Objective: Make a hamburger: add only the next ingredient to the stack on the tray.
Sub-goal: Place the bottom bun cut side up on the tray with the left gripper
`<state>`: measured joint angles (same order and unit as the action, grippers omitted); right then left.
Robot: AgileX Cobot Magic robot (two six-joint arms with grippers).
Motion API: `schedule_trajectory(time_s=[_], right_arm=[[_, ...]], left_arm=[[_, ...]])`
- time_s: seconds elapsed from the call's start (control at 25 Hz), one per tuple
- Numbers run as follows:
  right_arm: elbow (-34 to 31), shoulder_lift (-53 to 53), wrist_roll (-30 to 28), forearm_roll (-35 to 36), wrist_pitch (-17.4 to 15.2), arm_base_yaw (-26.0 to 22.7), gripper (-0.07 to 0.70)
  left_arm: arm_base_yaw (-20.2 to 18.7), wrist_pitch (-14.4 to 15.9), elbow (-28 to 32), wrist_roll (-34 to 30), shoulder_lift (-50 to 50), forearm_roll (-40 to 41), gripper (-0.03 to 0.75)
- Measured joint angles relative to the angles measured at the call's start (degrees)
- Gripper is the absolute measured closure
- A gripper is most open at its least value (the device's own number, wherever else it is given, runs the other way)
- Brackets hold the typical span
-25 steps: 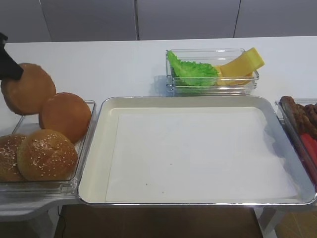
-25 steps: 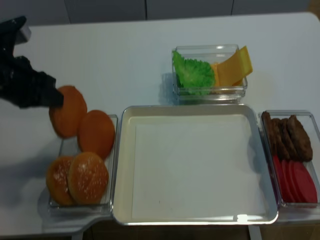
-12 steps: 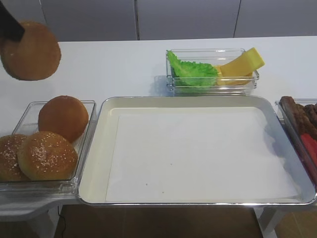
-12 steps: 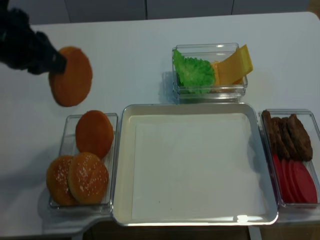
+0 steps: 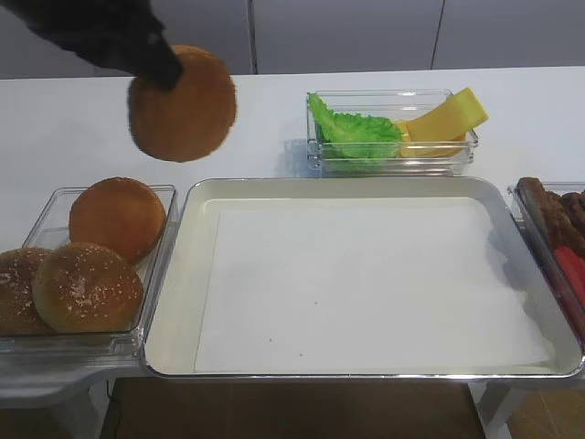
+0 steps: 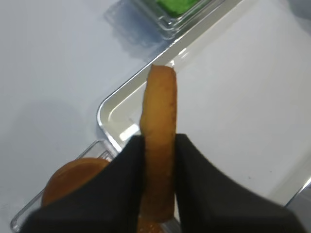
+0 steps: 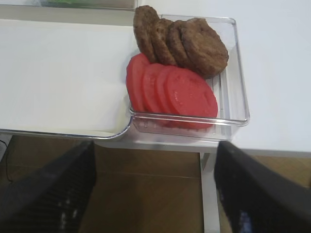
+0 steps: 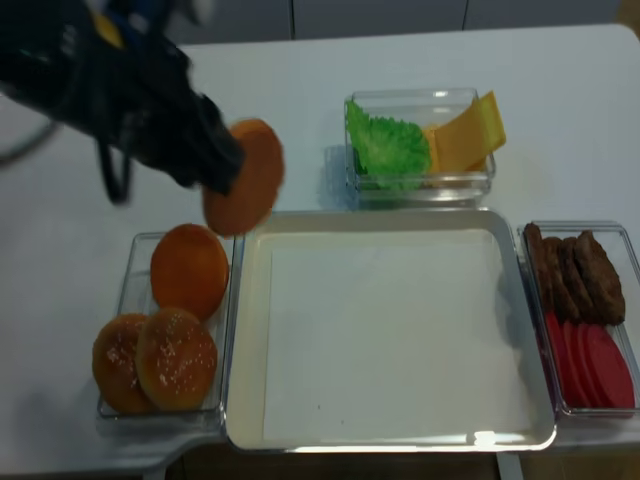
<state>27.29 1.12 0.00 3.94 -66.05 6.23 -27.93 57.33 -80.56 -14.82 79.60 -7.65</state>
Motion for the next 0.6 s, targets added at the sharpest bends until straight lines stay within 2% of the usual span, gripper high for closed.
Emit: schedule_trajectory(time_s=[0.16, 0.28, 0.6], right_arm=[[0.00, 0.00, 0.00, 0.00, 0.00, 0.00, 0.059], [0.00, 0.00, 0.00, 0.00, 0.00, 0.00, 0.059], [0.00, 0.00, 0.00, 0.00, 0.00, 0.00, 0.059]], left_arm=[[-10.58, -4.71, 0.00, 9.24, 3.42, 7.65, 0.577], [-16.89, -8.11, 0.00, 16.73, 6.62, 15.54, 0.578], [-29.32, -9.14, 0.00, 36.74, 13.91, 40.79, 0.578]])
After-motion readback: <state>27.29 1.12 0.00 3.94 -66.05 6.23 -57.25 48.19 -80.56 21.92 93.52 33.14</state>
